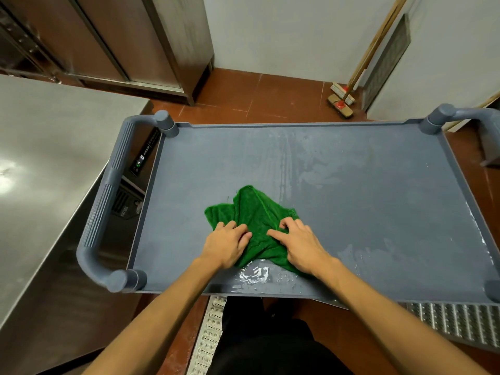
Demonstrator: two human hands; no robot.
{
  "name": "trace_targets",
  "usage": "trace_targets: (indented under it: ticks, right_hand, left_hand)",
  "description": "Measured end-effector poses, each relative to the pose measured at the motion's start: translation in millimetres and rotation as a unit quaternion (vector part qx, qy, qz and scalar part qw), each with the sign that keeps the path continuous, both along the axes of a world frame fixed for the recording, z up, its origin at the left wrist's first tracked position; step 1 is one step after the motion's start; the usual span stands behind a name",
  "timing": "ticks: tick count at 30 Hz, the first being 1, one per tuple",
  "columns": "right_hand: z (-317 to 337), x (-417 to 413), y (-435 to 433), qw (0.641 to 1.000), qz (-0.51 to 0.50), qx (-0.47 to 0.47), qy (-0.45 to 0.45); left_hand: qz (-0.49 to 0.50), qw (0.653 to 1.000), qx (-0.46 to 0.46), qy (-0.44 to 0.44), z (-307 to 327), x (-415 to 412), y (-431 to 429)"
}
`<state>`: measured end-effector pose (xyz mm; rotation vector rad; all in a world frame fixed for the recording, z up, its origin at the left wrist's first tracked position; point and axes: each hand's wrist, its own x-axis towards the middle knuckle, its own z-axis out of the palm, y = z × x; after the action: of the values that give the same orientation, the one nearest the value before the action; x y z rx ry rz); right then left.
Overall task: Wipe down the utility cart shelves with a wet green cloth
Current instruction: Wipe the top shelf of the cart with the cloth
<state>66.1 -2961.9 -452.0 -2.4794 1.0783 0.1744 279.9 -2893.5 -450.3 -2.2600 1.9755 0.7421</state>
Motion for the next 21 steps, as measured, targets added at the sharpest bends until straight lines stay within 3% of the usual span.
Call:
trace_targets:
  ticks: [18, 21]
  right_hand:
    - [5, -32, 45, 0.995, 0.040, 0.078, -0.041]
    - [10, -40, 42, 0.990, 0.058, 0.117, -0.045]
  left_hand:
    - [0.012, 0.999, 0.008, 0.040, 1, -13, 64]
    - [0.000, 0.997, 0.011, 0.080, 6, -6, 68]
